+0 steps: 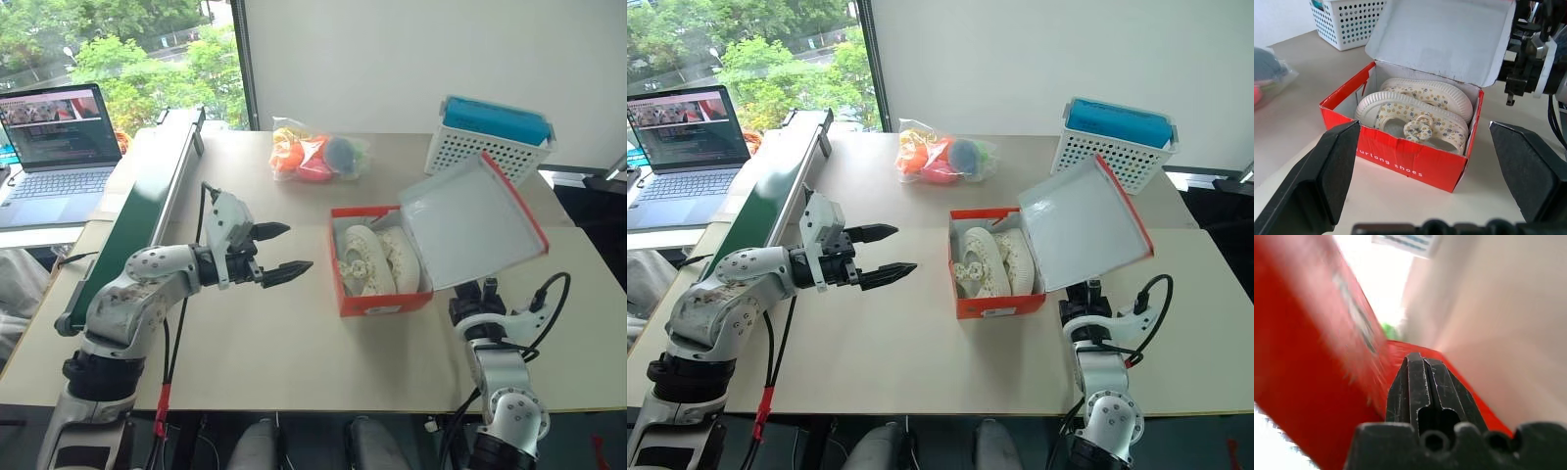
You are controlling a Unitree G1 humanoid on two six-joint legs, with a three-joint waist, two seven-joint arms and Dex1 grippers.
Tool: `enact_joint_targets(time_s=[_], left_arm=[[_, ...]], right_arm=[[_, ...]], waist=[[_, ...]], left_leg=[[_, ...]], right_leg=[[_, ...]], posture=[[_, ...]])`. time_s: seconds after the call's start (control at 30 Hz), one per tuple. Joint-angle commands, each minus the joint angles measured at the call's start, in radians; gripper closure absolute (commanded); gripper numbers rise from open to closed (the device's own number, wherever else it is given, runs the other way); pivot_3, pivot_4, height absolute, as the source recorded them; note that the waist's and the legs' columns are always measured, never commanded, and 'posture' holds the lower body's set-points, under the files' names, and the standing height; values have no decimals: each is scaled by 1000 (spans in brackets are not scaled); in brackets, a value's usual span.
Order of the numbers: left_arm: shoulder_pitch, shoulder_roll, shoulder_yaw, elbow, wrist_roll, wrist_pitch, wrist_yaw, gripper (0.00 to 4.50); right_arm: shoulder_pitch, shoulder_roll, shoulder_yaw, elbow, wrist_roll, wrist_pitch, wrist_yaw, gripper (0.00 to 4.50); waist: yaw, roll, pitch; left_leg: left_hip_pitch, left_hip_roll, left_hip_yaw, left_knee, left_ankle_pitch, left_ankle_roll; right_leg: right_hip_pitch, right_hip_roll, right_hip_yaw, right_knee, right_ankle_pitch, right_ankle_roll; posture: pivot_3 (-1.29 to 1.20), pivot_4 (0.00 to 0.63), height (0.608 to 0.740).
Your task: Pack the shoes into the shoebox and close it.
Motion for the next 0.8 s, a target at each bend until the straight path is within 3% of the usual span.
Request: enact_joint_targets(time_s=[0.03,0.2,0.3,0.43,0.6,0.8], left_arm=[[-21,15,30,-52,-25,15,3,0],[-20,12,30,-66,-28,27,10,0],[-18,7,28,-70,-25,29,14,0],[-18,-2,28,-70,-21,27,29,0],[-5,-18,25,-86,-17,26,49,0],[21,-29,43,-124,-21,36,89,0]], right_arm=[[2,-58,47,-138,1,-17,101,4441],[5,-272,155,-248,59,134,224,4441],[-46,-452,316,-264,-67,260,275,4441],[-310,-580,520,-109,-215,417,292,4441],[-610,-542,713,293,-538,388,293,4441],[-780,-442,797,706,-763,274,395,4441]], waist=[[1,0,0],[4,0,0],[1,0,0],[-13,0,0],[-3,-1,0],[2,-1,0]], left_leg=[[0,0,0,0,0,0],[0,0,0,0,0,0],[2,0,1,0,0,0],[5,1,4,1,0,0],[3,1,3,1,1,0],[-1,0,4,3,1,0]], right_leg=[[0,0,0,0,0,0],[1,-1,0,0,0,0],[1,0,1,-1,0,0],[2,2,3,-1,0,0],[1,3,3,-1,0,0],[-1,1,3,1,1,1]], posture=[[0,150,740],[0,150,740],[0,150,740],[0,150,740],[0,150,740],[0,150,740]])
